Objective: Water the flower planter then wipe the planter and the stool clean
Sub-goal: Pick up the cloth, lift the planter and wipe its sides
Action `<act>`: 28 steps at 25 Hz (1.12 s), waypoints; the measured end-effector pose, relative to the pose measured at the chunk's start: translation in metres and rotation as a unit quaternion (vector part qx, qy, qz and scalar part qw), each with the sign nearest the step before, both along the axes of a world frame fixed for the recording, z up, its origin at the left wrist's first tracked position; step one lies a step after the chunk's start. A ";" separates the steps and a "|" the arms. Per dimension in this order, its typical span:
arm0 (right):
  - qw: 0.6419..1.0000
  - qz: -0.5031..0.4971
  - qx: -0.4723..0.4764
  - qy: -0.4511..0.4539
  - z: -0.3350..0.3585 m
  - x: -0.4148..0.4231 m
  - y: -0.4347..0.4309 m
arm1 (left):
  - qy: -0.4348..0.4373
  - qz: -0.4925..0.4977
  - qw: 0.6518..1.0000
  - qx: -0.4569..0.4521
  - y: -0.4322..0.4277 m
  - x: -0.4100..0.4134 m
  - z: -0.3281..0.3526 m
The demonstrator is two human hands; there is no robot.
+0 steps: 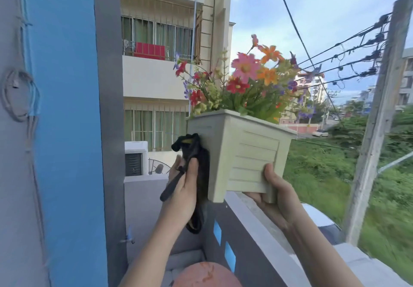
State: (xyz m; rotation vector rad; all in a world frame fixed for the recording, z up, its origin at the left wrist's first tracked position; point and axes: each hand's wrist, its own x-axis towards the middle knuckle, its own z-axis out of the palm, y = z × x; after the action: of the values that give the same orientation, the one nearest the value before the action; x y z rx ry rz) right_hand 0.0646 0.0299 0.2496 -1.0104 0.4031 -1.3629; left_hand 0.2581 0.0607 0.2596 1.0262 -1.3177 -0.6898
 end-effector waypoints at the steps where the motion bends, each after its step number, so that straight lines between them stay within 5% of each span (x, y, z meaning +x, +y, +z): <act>1: 1.000 -0.008 0.003 0.013 0.000 -0.001 0.000 | 0.006 -0.002 1.000 0.012 0.005 -0.004 -0.007; 6: 0.999 0.008 0.003 0.049 -0.005 0.001 0.001 | 0.056 0.056 0.980 -0.184 0.002 -0.009 0.010; 10: 0.999 0.036 -0.011 0.023 -0.006 0.004 0.006 | 0.063 0.133 0.979 -0.143 -0.012 0.001 0.031; 14: 0.999 0.032 -0.022 0.033 -0.005 0.006 0.004 | -0.018 0.077 0.950 -0.301 0.006 -0.006 0.028; 20: 0.995 0.086 -0.044 0.000 -0.009 0.007 0.012 | 0.030 0.111 0.993 0.004 -0.027 0.020 0.019; 25: 0.998 0.052 -0.015 0.016 -0.011 0.011 0.007 | 0.014 0.109 0.981 -0.163 -0.010 0.007 -0.003; 28: 0.998 0.063 -0.020 0.002 -0.013 0.013 0.011 | -0.006 0.100 0.993 -0.055 -0.027 0.020 -0.001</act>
State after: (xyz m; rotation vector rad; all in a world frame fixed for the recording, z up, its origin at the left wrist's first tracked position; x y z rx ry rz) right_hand 0.0777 0.0405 0.2361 -1.0542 0.3095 -1.2598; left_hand 0.2779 0.0340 0.2582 1.0569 -1.2284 -0.4552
